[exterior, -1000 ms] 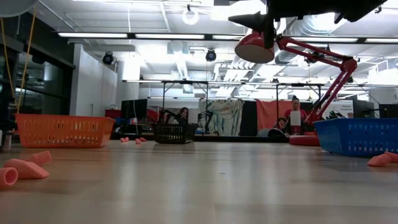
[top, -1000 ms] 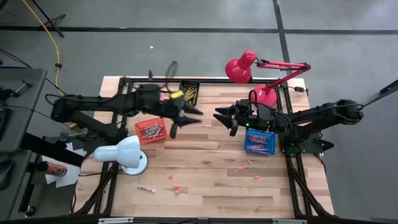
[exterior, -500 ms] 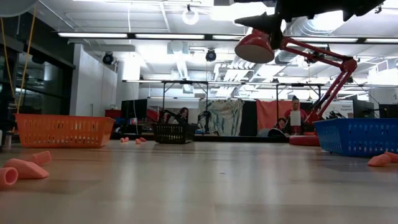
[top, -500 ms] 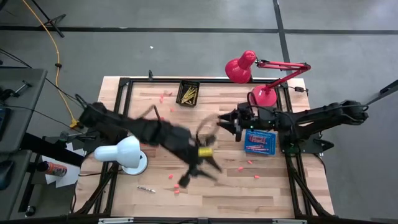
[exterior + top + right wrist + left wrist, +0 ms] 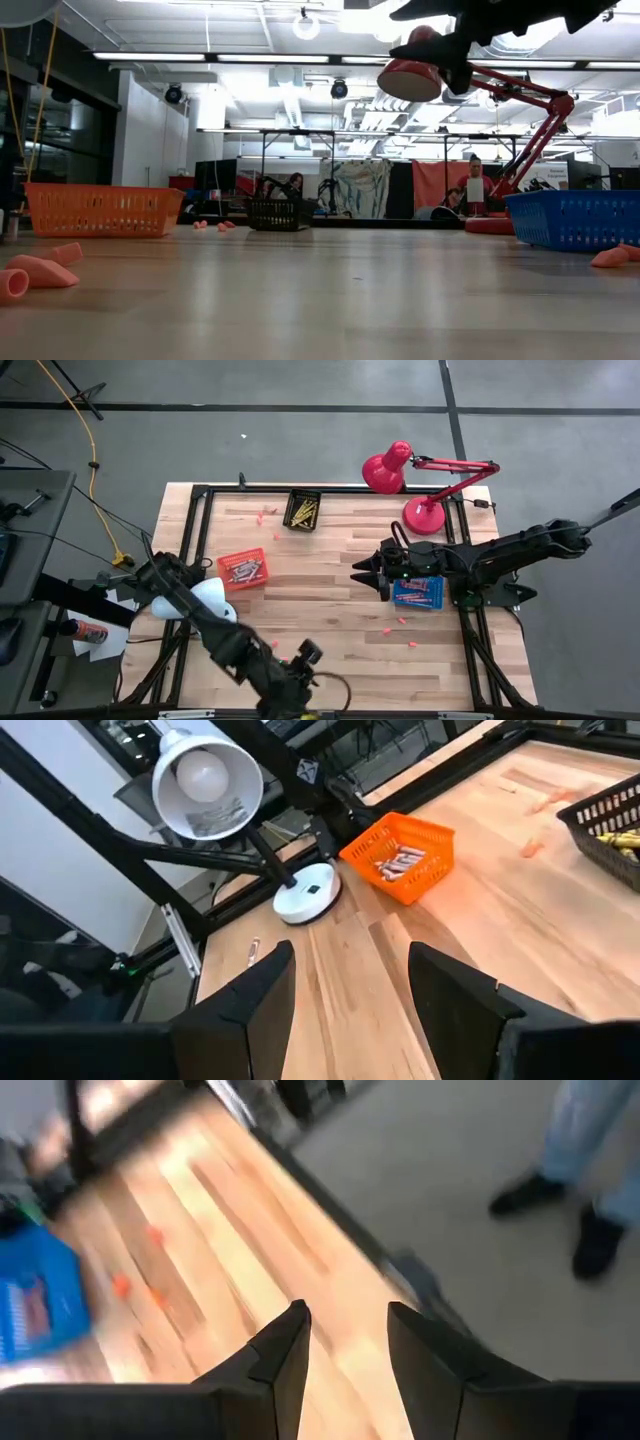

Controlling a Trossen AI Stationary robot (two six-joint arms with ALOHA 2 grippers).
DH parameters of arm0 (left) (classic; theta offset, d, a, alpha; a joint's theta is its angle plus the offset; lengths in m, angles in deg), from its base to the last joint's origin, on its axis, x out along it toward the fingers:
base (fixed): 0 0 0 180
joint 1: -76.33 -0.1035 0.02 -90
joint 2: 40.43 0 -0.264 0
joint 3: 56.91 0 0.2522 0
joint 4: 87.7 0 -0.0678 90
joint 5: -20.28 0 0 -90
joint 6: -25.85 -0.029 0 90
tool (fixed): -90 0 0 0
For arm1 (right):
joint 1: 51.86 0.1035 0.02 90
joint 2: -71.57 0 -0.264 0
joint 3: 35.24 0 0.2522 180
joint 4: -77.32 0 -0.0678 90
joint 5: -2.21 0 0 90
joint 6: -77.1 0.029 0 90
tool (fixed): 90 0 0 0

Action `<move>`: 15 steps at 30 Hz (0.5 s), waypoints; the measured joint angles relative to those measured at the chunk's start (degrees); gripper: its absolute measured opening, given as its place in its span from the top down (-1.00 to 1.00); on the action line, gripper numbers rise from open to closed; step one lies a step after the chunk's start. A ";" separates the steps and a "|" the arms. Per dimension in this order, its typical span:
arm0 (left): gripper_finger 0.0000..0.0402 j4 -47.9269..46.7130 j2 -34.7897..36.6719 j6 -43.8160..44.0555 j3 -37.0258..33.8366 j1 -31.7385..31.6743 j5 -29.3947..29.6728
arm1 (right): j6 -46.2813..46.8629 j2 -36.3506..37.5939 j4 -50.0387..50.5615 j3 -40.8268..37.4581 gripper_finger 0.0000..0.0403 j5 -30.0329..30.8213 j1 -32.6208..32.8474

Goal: Sort crayons

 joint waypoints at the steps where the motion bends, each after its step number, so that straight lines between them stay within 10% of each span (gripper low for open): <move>1: 0.38 -2.28 -0.30 0.53 0.02 0.92 0.28 | 0.31 0.00 0.06 0.00 0.07 0.37 0.11; 15: 0.38 -22.75 -9.62 15.36 -0.20 8.94 -13.51 | 5.84 -0.79 1.91 0.00 0.07 3.40 0.32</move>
